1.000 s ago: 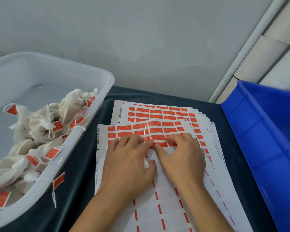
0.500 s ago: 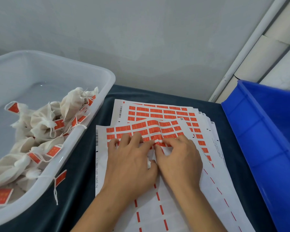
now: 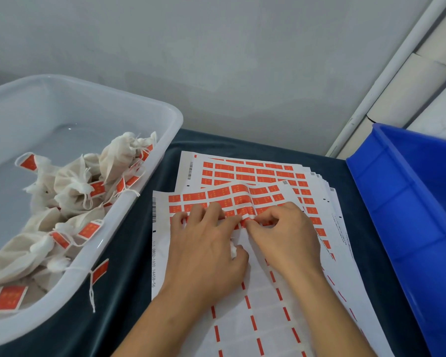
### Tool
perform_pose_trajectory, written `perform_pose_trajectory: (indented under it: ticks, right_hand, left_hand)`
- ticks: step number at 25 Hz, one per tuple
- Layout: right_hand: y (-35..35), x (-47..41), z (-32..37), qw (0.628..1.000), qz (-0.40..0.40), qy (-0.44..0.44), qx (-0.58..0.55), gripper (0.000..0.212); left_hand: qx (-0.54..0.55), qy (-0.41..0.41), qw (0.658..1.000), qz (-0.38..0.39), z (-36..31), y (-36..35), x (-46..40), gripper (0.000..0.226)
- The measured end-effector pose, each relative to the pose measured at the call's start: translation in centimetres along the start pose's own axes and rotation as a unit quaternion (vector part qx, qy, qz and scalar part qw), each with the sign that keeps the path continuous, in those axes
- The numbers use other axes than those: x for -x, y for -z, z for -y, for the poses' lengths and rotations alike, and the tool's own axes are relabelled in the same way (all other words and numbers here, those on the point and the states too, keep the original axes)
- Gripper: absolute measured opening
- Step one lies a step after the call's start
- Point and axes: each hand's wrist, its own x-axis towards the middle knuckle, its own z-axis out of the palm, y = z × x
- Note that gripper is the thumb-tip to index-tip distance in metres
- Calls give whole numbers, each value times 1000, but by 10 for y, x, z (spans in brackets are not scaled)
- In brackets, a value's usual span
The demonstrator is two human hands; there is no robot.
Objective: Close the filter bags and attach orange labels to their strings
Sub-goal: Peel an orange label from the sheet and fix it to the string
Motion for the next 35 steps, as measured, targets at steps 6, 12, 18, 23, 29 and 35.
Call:
perform_pose_trajectory:
  ticks: [6,12,18,23,29,35]
  right_hand:
    - [4,-8,1,1000,21,-5,19,22]
    - [9,-7,3,997,7,17,77,20]
    - [8,-6,1,996,-10,28,84,24]
    - [9,-6,-4,996,-17,35,82,19]
    - [0,13,2,990,-43,68,120,51]
    - [-7,20,9,992,-36,54,109,49]
  left_hand:
    - [3,2,1000,9,0,2,0,59]
    - [1,8,1000,17,-1,1,-1,65]
    - [9,12,1000,17,0,1,-1,61]
    - [5,14,1000,23,0,1,-2,63]
    - [19,16,1000,14,0,2,0,59]
    - [21,15,1000,11,0,3,-1,61]
